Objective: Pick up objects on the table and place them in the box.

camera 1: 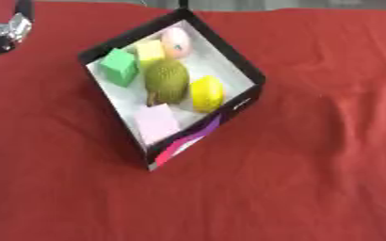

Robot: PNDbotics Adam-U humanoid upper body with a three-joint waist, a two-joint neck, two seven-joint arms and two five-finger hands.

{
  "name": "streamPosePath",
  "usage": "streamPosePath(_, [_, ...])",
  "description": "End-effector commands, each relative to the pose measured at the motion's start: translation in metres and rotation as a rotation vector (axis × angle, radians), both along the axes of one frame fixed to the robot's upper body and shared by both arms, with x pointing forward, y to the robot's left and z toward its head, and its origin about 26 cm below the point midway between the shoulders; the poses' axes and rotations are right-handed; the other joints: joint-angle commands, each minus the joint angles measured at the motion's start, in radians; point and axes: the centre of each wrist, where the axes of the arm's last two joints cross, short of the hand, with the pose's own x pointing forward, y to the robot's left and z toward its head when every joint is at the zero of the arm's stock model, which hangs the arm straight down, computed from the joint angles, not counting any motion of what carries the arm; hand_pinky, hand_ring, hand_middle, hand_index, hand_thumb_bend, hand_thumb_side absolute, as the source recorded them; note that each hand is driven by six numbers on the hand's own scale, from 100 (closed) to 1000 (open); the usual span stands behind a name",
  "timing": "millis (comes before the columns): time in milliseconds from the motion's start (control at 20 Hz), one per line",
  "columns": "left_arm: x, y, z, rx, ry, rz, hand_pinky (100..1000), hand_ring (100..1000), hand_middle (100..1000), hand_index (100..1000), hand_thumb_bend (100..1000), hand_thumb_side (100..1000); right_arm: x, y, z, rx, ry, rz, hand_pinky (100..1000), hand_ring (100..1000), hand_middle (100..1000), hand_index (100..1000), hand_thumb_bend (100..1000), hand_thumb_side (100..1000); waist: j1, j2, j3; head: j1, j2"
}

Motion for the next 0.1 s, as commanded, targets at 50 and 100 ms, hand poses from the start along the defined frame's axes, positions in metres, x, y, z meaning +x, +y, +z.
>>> streamPosePath(50, [-0.0153, 0.0200, 0.0065, -0.137, -0.062, 0.049, 763, 729, 698, 855, 100, 695, -0.0022, 0.0008, 0.0091, -0.009, -0.046, -0.001, 954, 801, 741, 949, 100, 553, 0.002, -0.013, 0.000, 0.000, -0.021])
streamPosePath(100, [-0.0192, 0.0252, 0.0001, -0.186, -0.062, 0.065, 762, 728, 699, 854, 100, 698, -0.0017, 0.0016, 0.0090, -0.007, -0.048, 0.003, 954, 801, 741, 950, 100, 554, 0.003, -0.011, -0.002, 0.005, -0.023])
